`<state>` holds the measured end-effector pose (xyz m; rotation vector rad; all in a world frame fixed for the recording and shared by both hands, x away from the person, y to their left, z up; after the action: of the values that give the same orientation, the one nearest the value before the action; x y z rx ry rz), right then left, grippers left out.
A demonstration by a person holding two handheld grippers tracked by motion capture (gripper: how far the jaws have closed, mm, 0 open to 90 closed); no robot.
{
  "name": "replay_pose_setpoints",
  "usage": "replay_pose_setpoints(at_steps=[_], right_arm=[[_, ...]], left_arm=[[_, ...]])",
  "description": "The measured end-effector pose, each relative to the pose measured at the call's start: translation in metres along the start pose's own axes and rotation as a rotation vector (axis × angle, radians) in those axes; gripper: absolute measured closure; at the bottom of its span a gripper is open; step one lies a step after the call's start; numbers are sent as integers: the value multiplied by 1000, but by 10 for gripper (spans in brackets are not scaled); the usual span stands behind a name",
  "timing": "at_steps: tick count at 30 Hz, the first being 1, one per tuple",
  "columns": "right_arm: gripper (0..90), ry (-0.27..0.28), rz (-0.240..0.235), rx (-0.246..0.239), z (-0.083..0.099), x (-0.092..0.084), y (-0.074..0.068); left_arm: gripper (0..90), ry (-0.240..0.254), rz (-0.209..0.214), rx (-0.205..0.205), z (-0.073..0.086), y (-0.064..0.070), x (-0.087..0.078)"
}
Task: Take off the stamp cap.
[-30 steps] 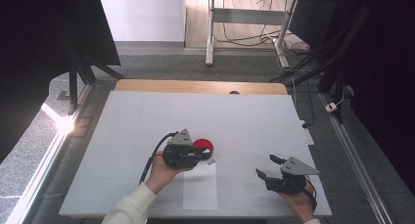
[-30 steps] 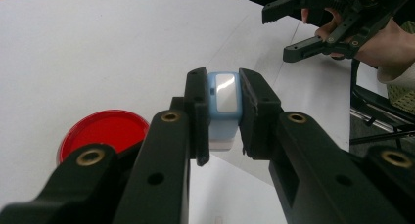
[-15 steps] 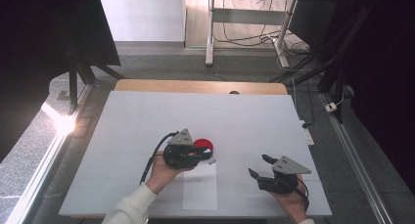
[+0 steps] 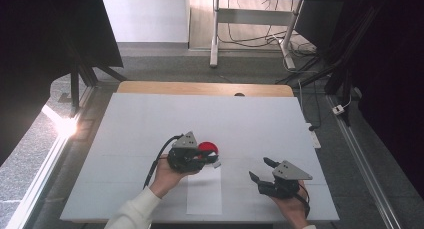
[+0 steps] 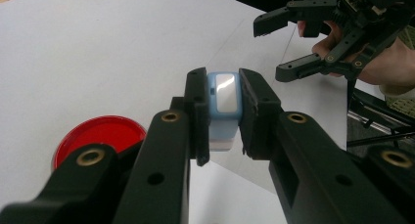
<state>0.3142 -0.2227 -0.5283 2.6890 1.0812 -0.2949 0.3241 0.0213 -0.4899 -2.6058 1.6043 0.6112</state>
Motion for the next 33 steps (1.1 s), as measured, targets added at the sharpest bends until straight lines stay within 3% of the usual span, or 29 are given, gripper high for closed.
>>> replay_pose_setpoints(at_steps=[22,33], right_arm=[[291,-7,-41,-32,-4,17,-20],[299,-7,-71,-25,-7,30,-34]], left_arm=[[748,3,-3,-2,0,0,2],[748,4,-3,-2,0,0,3]])
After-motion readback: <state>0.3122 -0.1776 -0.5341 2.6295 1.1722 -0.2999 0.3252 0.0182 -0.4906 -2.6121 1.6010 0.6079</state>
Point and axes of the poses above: each handheld gripper's, and its own axes: x roughly forward along the jaws, z roughly out of its underside, y roughly to its right, the point moved 6 cm from there along x, roughly forward along the jaws, and after that the axes turned 10 degrees about y, right-handed, at the moved point
